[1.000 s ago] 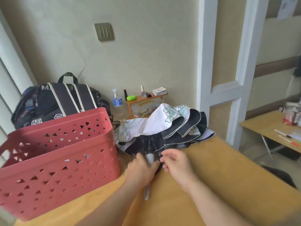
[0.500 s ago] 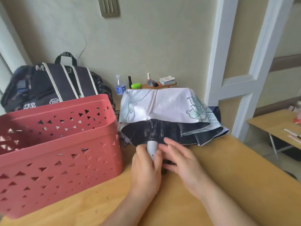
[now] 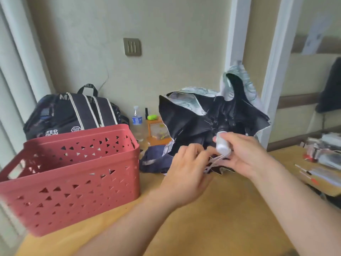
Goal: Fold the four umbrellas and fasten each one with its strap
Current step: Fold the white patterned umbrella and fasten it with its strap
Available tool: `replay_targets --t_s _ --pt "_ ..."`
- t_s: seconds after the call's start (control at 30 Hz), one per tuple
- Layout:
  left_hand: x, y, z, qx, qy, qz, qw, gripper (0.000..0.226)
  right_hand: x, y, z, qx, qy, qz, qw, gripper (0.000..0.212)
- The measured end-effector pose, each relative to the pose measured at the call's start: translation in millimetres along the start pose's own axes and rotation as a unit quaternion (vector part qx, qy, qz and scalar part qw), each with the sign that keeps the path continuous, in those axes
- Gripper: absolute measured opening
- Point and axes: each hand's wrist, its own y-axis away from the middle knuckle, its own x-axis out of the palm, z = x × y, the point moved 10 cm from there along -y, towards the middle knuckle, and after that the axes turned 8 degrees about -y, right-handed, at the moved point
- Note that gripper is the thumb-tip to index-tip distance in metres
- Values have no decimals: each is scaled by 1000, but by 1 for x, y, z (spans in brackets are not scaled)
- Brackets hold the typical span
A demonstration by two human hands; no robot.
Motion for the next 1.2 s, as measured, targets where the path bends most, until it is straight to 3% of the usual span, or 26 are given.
replay_targets --t_s 0.07,0.13,0.2,0.23,0.33,0.37,0.43,0.5,0.57,0.63,0.73,0.87,0.97,1.03,1.1,1.17,1.2 --pt "-9 14 2 8 39 31 999 33 -30 4 22 29 -31 -51 998 8" --pt "-17 26 24 -54 89 40 994 10 -53 10 40 54 -40 -65 996 9" --pt "-23 33 50 -146 126 40 980 8 -64 20 54 82 -45 -34 995 5" --pt "-26 35 62 -196 139 35 970 10 -64 28 60 95 -56 -7 994 18" --pt "-22 41 89 -321 187 45 927 40 -49 60 82 130 -84 94 983 76" --pt "-21 42 88 -338 200 64 917 54 -43 73 89 134 -82 128 979 89" --pt "-18 41 77 -327 226 108 911 82 -36 91 104 119 -77 167 976 96" --pt "-23 37 64 -300 242 128 914 81 -29 105 120 83 -91 192 974 84" --pt "-49 29 65 -294 231 78 924 45 -27 110 129 45 -53 186 980 56" --pt "-79 24 75 -303 234 11 924 25 -40 104 133 -14 86 116 989 35" --pt "-99 31 77 -307 322 21 895 29 -58 91 127 -69 224 11 972 22" --pt "-133 39 51 -268 339 50 900 33 -53 83 83 -12 215 17 977 28" --pt "-161 31 42 -260 440 5 859 25 -44 82 40 70 100 81 989 22" --pt "-177 25 38 -238 451 0 860 25 -49 80 19 78 102 86 988 21" --pt "-186 20 32 -197 365 26 909 20 -57 75 1 48 279 65 957 28" --pt "-181 22 34 -187 174 78 964 11 -63 70 -11 -5 505 23 863 27" --pt "-172 26 38 -191 75 117 972 16 -62 68 -16 -31 578 11 816 26"
